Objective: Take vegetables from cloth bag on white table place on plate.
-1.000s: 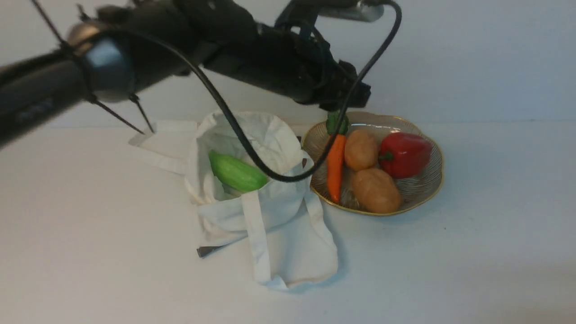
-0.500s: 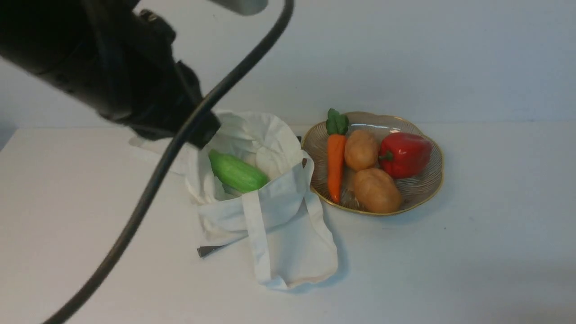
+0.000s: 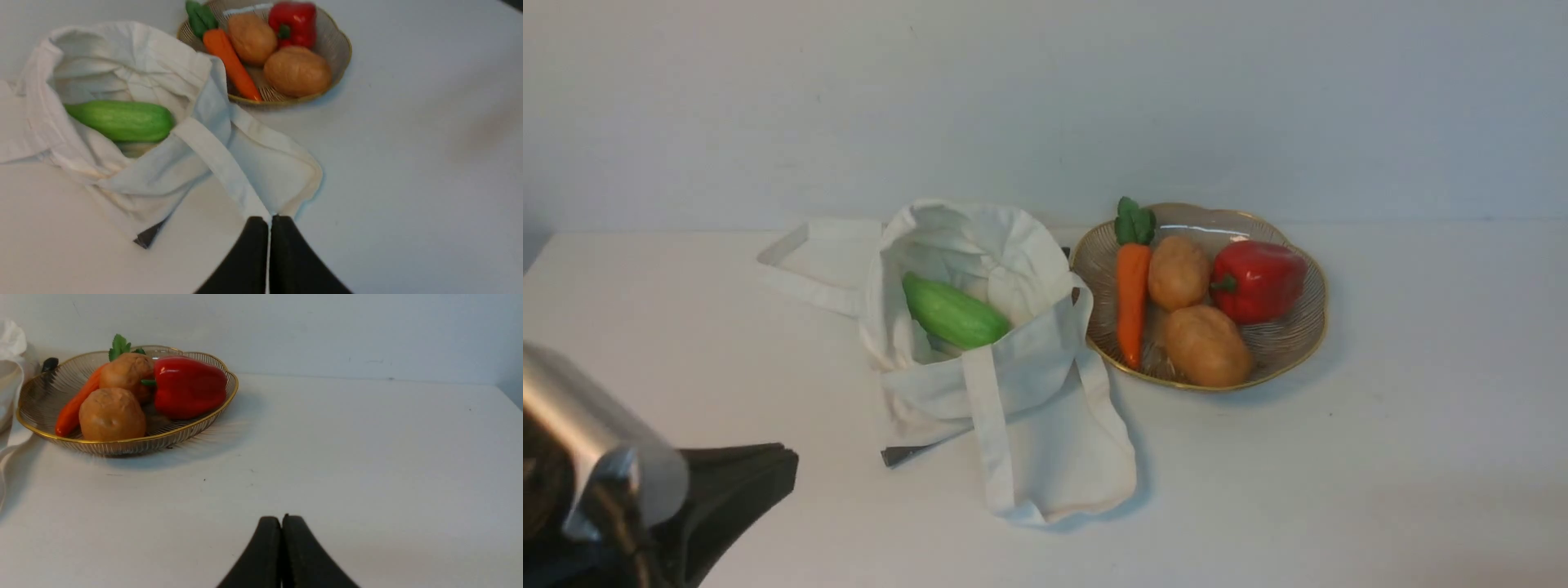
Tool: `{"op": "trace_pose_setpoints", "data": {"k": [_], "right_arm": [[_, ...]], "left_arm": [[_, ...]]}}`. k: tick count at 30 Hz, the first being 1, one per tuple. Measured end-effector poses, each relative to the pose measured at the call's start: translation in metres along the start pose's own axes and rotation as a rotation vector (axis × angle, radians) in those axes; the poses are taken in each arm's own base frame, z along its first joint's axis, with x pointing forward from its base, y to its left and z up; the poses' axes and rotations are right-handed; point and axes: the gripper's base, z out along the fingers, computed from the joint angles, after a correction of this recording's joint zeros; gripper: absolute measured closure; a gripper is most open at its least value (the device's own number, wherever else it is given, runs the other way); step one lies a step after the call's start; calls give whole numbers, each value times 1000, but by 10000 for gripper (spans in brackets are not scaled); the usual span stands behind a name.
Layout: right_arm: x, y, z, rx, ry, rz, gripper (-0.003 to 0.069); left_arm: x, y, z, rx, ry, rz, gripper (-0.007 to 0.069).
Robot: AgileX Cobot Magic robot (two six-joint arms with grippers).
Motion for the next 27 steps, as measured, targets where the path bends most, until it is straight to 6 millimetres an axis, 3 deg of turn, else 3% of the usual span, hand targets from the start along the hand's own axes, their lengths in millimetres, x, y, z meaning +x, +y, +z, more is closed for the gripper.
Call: {"op": "trace_pose_setpoints", "data": {"k": [6,13,20,27], "right_arm": [[0,0,0,0,0,0,673],[0,0,0,0,0,0,673],[0,0,0,0,0,0,673],[0,0,0,0,0,0,673]], "left_arm": [[31,3,-2,-7,-30,-55,629],[65,6,5,-6,86,-71,629],[68,8,4,-22,86,-16,629],[80,18,-13,-146,-115,73,629]]}}
